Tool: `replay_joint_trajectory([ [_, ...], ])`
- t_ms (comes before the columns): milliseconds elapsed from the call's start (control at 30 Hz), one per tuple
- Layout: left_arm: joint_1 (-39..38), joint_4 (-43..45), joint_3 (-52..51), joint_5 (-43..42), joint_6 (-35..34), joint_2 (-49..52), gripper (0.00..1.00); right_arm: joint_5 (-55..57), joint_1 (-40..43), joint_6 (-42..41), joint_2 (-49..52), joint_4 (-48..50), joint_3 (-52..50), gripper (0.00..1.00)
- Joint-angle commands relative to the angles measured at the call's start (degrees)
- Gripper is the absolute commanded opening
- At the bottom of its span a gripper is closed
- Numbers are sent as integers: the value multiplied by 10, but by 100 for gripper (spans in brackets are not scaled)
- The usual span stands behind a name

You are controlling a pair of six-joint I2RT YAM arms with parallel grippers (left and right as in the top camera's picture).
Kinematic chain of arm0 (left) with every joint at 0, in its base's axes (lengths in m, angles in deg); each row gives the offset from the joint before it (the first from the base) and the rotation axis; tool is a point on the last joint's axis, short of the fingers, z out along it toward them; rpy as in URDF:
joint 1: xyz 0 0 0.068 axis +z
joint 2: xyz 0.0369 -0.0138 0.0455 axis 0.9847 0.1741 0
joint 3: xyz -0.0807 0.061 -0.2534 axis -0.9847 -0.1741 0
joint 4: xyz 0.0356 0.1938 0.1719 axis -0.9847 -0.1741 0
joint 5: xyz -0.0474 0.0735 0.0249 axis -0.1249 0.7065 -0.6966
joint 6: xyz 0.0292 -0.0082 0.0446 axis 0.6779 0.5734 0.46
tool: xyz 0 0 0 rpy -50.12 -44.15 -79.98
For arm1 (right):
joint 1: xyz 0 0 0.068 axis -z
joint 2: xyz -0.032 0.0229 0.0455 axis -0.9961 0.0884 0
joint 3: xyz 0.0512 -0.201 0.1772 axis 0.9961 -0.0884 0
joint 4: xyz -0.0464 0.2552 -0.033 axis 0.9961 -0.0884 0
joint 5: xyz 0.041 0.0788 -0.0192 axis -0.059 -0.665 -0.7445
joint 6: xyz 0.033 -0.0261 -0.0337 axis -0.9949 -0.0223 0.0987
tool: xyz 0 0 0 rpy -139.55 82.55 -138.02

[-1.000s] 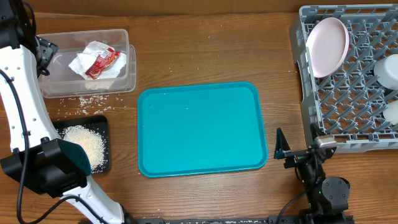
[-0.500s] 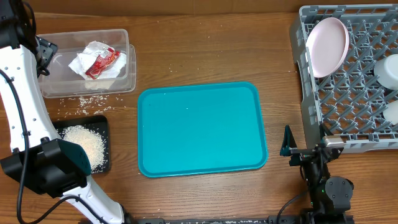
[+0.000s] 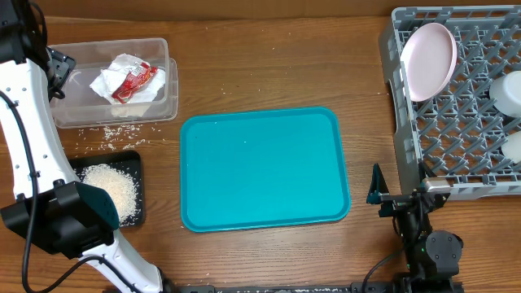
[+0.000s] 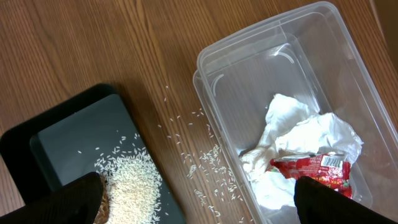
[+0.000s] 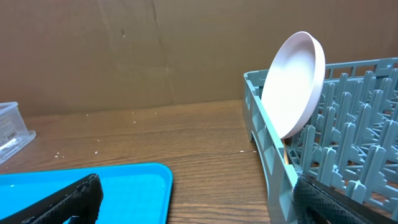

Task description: Sort waste into correct bins and load items into the dishwasher

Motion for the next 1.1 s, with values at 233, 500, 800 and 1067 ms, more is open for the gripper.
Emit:
replay_joint_trajectory([
  [233,-4,0,-2,7,-12,-17,100,3,2,0,-7,3,-6,100],
  [500,0,0,-2,7,-12,-18,100,3,2,0,-7,3,-6,100],
  [800,1,0,-2,7,-12,-37,100,3,2,0,-7,3,-6,100],
  [1067,1,-19,-2,18,39,-111,100,3,2,0,-7,3,-6,100],
])
